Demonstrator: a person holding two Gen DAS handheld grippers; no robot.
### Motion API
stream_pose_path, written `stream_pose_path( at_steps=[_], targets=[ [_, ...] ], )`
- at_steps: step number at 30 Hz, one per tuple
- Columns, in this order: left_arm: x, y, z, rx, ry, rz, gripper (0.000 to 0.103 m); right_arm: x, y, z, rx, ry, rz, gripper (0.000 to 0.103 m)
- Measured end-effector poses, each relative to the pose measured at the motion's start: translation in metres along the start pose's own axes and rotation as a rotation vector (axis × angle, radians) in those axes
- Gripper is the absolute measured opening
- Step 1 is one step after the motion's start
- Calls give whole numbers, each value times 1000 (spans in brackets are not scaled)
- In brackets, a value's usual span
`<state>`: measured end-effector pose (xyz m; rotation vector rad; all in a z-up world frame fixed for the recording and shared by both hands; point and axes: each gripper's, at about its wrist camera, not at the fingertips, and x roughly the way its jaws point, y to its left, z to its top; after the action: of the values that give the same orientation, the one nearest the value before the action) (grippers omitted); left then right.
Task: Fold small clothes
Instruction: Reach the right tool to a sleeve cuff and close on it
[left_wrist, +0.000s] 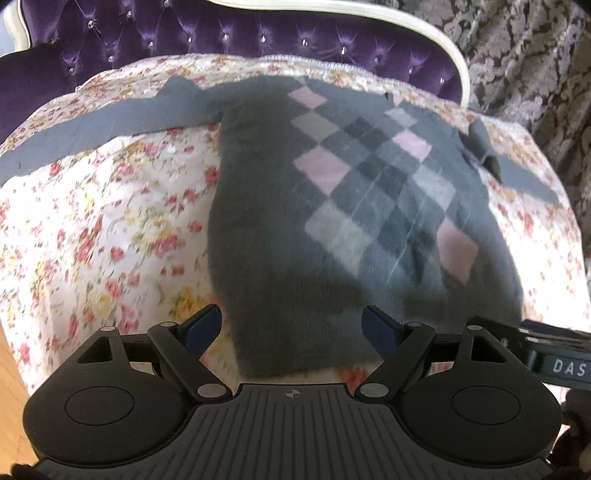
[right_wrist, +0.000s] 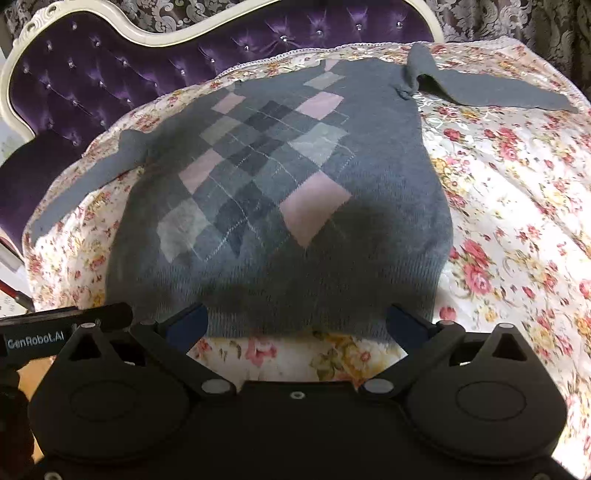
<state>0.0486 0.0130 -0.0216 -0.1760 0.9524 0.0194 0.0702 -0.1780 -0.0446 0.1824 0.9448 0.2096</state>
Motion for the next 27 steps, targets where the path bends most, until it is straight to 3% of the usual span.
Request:
stream_pose_path(
  at_steps=[6,13,18,23,27],
  targets=[
    [16,-4,30,0,-29,-53,83,3,-13,26,-35,8,29,102],
    [39,-26,70,124,-142,26,83,8,-47,72,-29,-5,89,102],
    [67,-29,94,107,-157,25,83,6,-97,115,14,-115,-9,102],
    [94,-28,105,108,-175,61,83,20,-182,158,181,-192,-108,102],
    [116,-25,107,111,-153,77,83,42,-251,181,275,-241,-247,102]
  ],
)
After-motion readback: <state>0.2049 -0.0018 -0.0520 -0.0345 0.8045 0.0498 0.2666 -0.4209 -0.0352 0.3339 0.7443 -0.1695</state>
